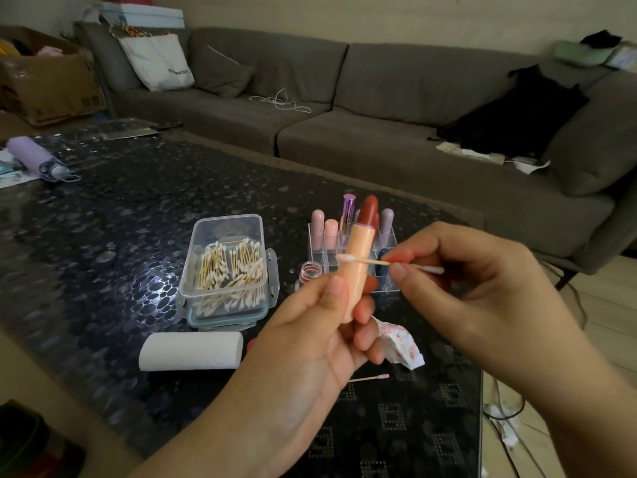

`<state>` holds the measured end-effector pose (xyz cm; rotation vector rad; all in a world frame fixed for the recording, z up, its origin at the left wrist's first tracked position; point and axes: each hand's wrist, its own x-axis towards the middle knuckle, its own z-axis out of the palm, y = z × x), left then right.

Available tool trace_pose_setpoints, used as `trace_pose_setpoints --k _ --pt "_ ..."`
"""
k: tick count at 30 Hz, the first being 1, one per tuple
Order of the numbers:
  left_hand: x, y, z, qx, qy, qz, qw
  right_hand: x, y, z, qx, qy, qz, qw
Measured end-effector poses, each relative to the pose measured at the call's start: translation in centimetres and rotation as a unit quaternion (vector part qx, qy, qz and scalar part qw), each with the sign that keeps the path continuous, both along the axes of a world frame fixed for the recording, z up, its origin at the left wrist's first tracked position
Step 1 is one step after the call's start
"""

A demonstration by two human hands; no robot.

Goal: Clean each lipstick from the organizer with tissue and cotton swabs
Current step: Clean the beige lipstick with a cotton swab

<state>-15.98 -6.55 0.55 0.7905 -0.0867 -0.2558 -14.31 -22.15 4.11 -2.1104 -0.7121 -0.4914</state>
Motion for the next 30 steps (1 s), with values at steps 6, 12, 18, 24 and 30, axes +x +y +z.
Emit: trace_pose_setpoints --k 6,12,18,24,30 --pt "-0.22 0.21 0.22 -0.023 0.012 -0.057 0.998 0.12 -0.73 0.2 0.044 0.028 0.023 0.998" --pt "-0.1 -0.13 0.21 -0.036 0.01 -0.037 0.999 0.15 -0.5 0.06 0.04 0.035 0.033 0.998" --pt "-0.03 0.38 -0.04 -0.01 -0.006 -0.048 0.999 0.27 -0.89 0.12 0.054 0.048 0.033 0.997" --pt "0.02 0.21 -0.07 -0.039 0.001 -0.053 0.998 0.39 -0.86 0.13 0.055 0.058 0.028 0.996" --pt "-0.02 0.08 0.35 -0.037 0.02 -0.062 0.997 0.44 -0.71 -0.08 0.053 0.069 0.04 0.995"
